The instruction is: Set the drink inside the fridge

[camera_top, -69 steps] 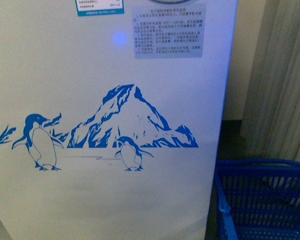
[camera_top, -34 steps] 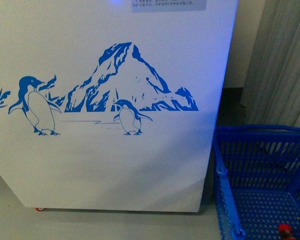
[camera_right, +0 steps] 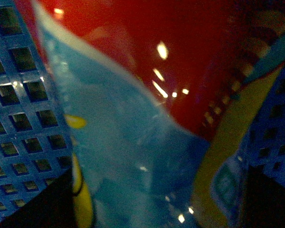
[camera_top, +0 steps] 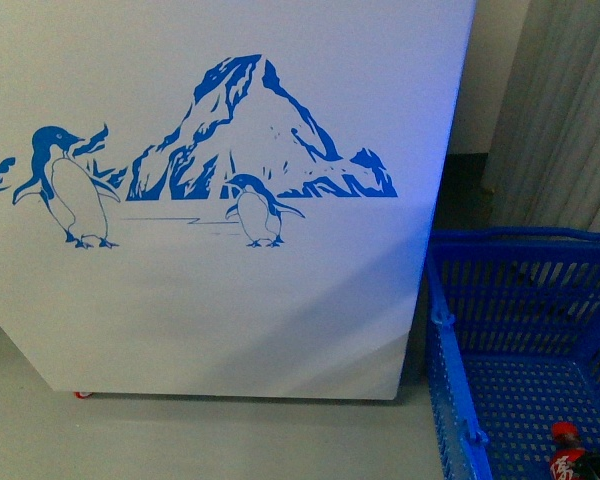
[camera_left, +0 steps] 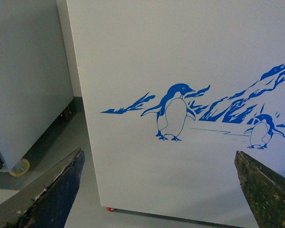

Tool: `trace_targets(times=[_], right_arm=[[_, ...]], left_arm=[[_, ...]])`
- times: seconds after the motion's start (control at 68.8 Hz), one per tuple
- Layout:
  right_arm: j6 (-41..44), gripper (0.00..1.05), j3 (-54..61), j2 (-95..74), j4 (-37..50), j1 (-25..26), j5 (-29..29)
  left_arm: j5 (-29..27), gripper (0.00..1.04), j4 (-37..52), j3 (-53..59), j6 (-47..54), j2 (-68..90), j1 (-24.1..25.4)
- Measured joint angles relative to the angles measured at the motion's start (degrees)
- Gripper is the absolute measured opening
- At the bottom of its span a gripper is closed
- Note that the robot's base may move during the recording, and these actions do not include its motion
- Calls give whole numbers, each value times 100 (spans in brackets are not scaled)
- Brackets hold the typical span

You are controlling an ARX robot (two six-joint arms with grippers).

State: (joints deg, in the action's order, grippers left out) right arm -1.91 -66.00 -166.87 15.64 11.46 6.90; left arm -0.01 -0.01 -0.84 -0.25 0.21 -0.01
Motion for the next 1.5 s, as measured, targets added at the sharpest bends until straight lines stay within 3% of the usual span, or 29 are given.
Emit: trace_targets(times=[0.218,0.421,0.698,0.945,1.206,1.497], right_arm=[[-20,54,210,284,0,46,-142],[-138,44,730,1091,0,55,-361],[-162,41,1641,3213,-146,-9,-640],[-7,41,2380,6481,-1058,-33,-896],[37,41,2382,9416,-1646,42,-946],[-208,41,2299,11936,-1685,-151,-844]], left_arm=[[0,97,0,0,0,0,0],[0,97,0,0,0,0,0],[0,97,0,0,0,0,0],[0,97,0,0,0,0,0],[0,97,0,0,0,0,0],[0,97,0,0,0,0,0]])
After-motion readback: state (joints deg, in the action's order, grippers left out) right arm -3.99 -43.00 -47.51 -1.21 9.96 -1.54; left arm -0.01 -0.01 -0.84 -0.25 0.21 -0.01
